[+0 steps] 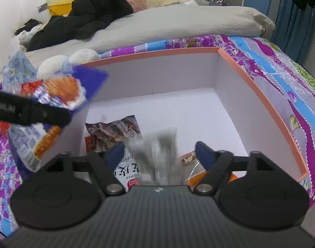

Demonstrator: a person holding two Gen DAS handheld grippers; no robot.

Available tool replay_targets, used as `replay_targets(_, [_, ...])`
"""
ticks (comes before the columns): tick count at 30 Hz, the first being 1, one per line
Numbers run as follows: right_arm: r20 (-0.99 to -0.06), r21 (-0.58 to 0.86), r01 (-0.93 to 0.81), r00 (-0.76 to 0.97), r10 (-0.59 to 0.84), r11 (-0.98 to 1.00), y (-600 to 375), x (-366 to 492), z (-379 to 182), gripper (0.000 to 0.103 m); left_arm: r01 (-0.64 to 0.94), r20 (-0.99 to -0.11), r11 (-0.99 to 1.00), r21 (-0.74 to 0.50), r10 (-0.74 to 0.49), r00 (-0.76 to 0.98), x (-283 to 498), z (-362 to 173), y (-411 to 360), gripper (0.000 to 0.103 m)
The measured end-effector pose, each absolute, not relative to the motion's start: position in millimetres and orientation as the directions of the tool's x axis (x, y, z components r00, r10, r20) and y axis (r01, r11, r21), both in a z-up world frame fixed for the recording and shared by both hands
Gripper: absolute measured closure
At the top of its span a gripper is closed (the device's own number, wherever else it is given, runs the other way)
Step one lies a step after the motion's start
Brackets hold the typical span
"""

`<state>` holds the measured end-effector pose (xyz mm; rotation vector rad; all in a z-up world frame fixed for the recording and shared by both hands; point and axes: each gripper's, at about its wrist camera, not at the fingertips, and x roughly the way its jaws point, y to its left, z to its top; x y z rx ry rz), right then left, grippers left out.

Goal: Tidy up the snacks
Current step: 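Open both grippers to drop the two bags into the pink box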

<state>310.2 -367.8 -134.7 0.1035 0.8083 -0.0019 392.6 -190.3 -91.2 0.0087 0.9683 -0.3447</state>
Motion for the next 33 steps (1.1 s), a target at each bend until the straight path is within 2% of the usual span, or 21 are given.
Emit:
replay_targets(5, [-0.682, 0.112, 0.055, 0.731, 0.037, 0.992, -372, 305, -118, 0.023, 0.300, -0.777, 0.941, -0.154, -0.303, 0.552, 386, -70, -179, 0.018])
replay_targets(15, [-0.540, 0.140, 0.019, 0.839, 0.060, 0.990, -355, 277, -64, 0.023, 0.337, -0.658, 0.927, -0.164, -0.357, 0.663, 347, -17, -141, 0.018])
replay_targets(19, [-0.487, 0.126, -0.015, 0.870, 0.075, 0.992, -338, 272, -41, 0.023, 0.312, -0.624, 0.942, -0.123, -0.318, 0.714, 337, 3, -120, 0.018])
replay_targets(26, [-0.400, 0.124, -0.103, 0.905, 0.145, 0.987, -299, 261, -12, 0.023, 0.267, -0.563, 0.953, -0.144, -0.301, 0.770, 312, 28, -71, 0.018])
replay_targets(33, [-0.319, 0.151, -0.144, 0.929, 0.186, 0.978, -264, 234, -11, 0.023, 0.226, -0.534, 0.964, -0.137, -0.264, 0.803, 272, 21, -35, 0.018])
